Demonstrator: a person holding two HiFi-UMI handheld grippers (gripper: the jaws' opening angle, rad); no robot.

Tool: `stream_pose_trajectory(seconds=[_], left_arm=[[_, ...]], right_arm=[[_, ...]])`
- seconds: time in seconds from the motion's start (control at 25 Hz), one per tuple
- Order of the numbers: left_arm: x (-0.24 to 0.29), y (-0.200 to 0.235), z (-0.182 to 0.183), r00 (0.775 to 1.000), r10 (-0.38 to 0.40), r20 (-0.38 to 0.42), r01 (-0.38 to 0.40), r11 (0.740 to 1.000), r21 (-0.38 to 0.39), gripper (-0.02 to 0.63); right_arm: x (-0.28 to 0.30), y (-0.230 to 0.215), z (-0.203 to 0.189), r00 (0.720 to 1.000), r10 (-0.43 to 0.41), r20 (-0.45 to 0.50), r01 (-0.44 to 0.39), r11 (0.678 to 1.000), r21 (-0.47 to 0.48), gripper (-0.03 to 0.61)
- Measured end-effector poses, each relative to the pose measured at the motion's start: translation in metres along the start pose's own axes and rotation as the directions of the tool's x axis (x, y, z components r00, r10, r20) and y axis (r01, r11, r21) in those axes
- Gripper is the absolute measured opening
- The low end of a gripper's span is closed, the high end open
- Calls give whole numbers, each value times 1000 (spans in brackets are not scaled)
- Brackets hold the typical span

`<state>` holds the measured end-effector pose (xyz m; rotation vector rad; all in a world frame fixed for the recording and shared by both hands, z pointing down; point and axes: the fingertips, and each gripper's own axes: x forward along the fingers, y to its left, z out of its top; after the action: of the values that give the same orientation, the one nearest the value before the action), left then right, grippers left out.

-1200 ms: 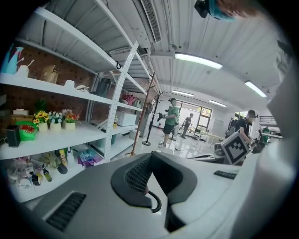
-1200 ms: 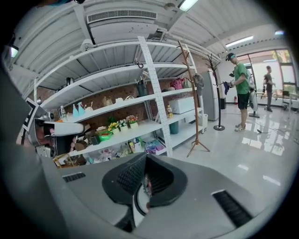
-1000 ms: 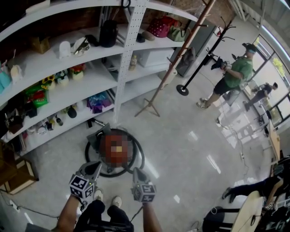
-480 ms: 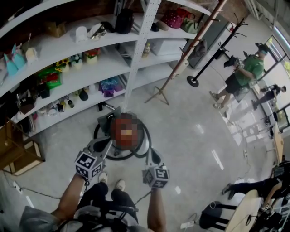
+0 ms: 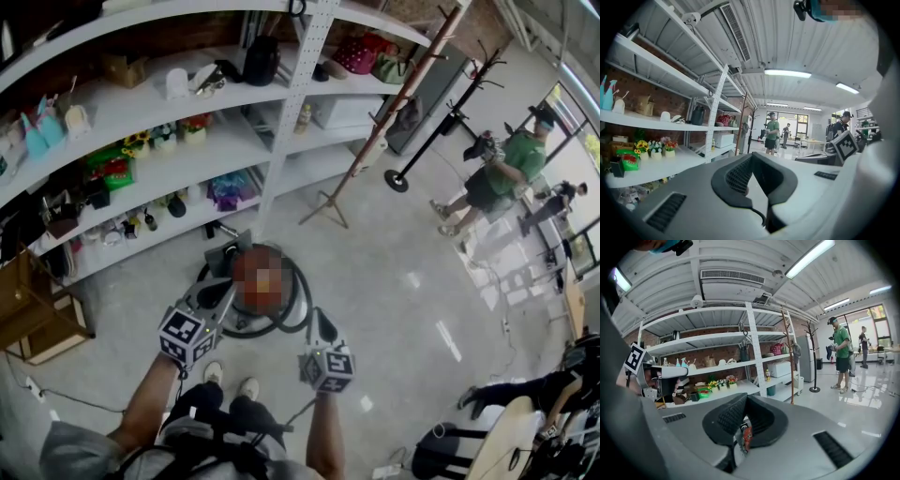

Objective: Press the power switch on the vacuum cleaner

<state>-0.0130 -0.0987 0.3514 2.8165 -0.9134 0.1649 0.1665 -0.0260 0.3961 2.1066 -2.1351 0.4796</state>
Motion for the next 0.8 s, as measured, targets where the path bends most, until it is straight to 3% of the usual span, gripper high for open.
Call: stream_pose_trajectory(seconds=[0.8], left_arm=[[-17,17,36,996,62,64,-67,994,89,8]], right_arm=[[-27,9,44,996,3,84,1,999,-50,8]])
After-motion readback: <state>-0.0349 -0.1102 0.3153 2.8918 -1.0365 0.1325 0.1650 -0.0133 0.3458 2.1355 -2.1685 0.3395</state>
